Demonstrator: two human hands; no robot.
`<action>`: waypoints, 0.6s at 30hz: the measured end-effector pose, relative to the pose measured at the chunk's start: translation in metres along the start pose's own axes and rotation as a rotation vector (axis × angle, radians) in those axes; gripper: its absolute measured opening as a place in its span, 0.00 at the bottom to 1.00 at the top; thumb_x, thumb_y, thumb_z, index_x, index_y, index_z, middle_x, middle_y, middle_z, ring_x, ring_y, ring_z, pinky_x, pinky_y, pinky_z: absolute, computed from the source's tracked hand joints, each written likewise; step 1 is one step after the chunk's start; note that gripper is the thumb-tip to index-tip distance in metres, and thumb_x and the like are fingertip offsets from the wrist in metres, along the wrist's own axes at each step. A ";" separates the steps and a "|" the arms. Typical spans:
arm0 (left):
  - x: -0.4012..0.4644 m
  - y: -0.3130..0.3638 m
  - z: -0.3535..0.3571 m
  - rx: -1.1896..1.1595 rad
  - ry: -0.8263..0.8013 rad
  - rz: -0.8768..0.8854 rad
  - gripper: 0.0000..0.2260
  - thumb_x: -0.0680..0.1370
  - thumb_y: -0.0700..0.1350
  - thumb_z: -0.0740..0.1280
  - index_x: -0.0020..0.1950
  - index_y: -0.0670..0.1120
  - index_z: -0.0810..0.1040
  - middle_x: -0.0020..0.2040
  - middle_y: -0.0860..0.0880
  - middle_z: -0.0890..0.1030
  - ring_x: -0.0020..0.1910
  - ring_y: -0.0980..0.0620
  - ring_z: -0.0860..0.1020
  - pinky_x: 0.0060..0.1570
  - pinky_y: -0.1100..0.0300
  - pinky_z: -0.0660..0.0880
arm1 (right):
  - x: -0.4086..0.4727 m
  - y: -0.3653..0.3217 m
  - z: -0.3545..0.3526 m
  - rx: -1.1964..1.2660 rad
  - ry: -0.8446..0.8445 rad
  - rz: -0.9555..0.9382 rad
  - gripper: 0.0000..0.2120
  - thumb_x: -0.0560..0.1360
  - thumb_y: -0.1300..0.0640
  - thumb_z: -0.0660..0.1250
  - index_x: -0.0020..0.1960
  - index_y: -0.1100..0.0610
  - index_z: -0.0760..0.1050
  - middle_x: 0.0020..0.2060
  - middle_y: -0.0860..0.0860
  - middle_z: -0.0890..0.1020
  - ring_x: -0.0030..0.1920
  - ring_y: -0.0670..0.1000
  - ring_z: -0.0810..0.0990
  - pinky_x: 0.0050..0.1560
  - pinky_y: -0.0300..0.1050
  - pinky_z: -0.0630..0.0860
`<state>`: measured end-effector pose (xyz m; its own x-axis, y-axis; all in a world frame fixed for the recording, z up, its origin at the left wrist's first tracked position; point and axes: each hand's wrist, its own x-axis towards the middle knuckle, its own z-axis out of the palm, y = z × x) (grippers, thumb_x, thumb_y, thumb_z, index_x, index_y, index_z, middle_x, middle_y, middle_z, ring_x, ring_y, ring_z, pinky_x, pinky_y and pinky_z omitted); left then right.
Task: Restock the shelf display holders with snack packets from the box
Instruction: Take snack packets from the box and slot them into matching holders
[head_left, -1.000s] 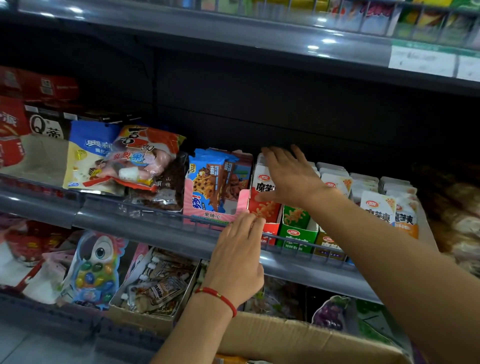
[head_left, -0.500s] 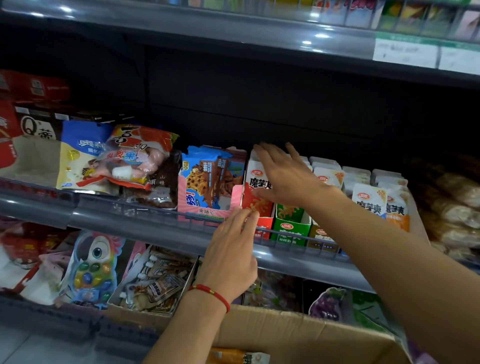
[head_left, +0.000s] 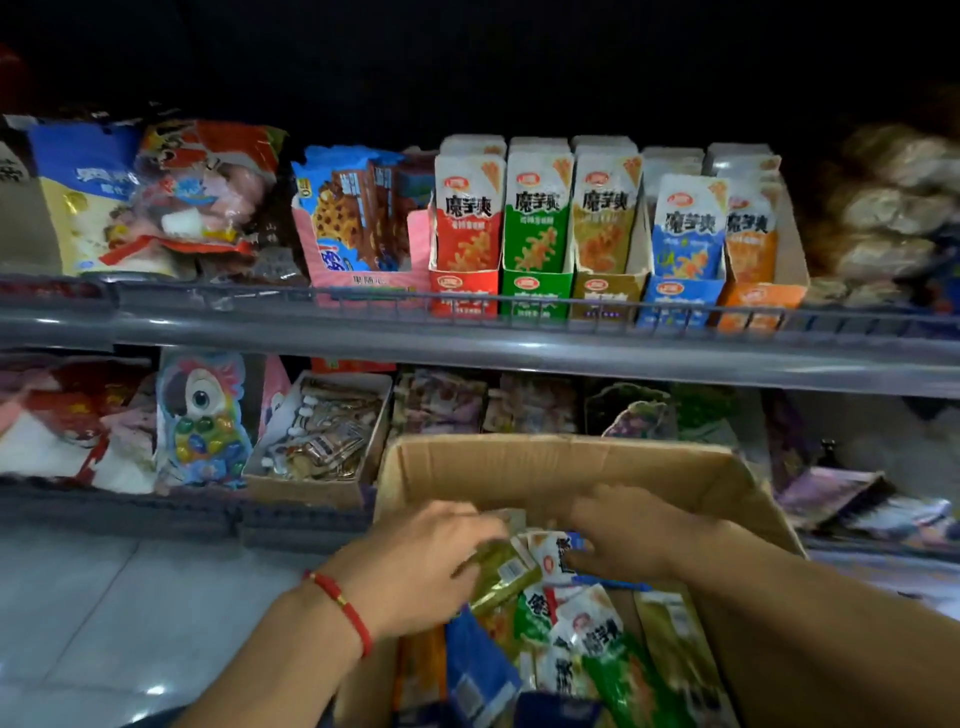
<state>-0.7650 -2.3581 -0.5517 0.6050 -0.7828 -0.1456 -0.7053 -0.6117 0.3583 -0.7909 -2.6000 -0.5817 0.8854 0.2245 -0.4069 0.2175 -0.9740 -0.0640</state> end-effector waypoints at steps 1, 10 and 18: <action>-0.003 -0.002 0.007 0.015 -0.052 -0.009 0.17 0.84 0.46 0.61 0.71 0.59 0.72 0.67 0.58 0.74 0.61 0.60 0.73 0.60 0.62 0.72 | 0.005 0.001 0.018 -0.021 -0.072 0.014 0.27 0.81 0.45 0.65 0.77 0.51 0.63 0.69 0.56 0.75 0.67 0.60 0.76 0.61 0.52 0.75; 0.004 -0.007 0.018 -0.001 -0.066 -0.118 0.15 0.83 0.46 0.62 0.67 0.59 0.74 0.65 0.57 0.77 0.62 0.57 0.75 0.59 0.56 0.76 | 0.032 0.015 0.104 -0.112 -0.231 0.238 0.60 0.65 0.33 0.78 0.81 0.56 0.47 0.75 0.59 0.61 0.74 0.62 0.65 0.71 0.63 0.67; 0.018 -0.001 0.025 -0.009 -0.185 -0.124 0.17 0.83 0.49 0.62 0.72 0.61 0.69 0.71 0.56 0.72 0.68 0.55 0.71 0.65 0.55 0.72 | 0.026 0.025 0.107 0.042 -0.166 0.285 0.46 0.71 0.42 0.77 0.78 0.54 0.55 0.73 0.57 0.64 0.73 0.61 0.66 0.70 0.61 0.67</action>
<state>-0.7630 -2.3744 -0.5776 0.6086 -0.7095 -0.3553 -0.6254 -0.7045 0.3354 -0.8067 -2.6220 -0.6915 0.8284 -0.0622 -0.5567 -0.0497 -0.9981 0.0377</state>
